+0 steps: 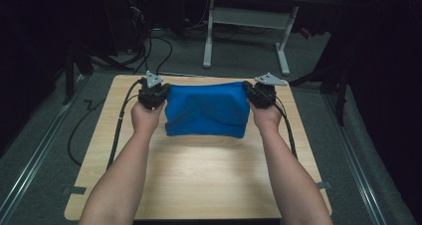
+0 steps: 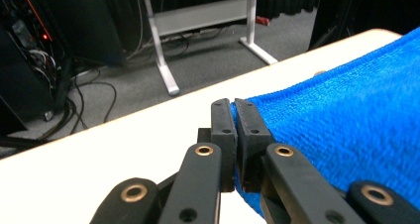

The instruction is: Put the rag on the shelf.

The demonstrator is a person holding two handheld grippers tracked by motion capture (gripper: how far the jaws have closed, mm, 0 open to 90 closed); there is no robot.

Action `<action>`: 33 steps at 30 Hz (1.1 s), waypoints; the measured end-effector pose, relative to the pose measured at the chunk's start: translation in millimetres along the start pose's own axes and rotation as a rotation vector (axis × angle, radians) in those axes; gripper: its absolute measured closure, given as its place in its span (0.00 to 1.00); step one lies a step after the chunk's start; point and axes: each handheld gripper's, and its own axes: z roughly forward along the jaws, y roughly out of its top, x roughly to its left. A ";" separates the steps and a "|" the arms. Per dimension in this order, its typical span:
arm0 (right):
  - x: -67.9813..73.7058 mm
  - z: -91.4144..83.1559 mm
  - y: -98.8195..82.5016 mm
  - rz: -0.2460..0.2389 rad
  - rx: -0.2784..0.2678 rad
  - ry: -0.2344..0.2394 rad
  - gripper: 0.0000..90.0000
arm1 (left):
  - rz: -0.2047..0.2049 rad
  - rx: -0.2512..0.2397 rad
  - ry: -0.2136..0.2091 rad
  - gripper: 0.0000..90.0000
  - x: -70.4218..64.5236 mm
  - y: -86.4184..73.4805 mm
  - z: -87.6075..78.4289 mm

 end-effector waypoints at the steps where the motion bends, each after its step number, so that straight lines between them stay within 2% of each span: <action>1: 0.1 0.7 -2.2 0.001 0.007 0.002 0.98 | -0.004 0.004 -0.004 0.98 -0.6 -2.9 1.3; 12: 1.2 10.5 -27.5 0.023 0.050 0.024 0.98 | -0.018 0.042 -0.034 0.98 -4.2 -24.1 5.5; 15: 2.1 11.7 -32.1 0.023 0.058 0.024 0.98 | -0.006 0.058 -0.040 0.98 -7.0 -28.5 7.0; 19: 2.6 12.5 -36.7 0.033 0.065 0.029 0.98 | -0.030 0.067 -0.054 0.98 -7.5 -36.6 8.5; 33: 6.0 14.2 -46.3 0.019 0.097 0.029 0.98 | -0.045 0.095 -0.075 0.98 -10.6 -56.6 8.6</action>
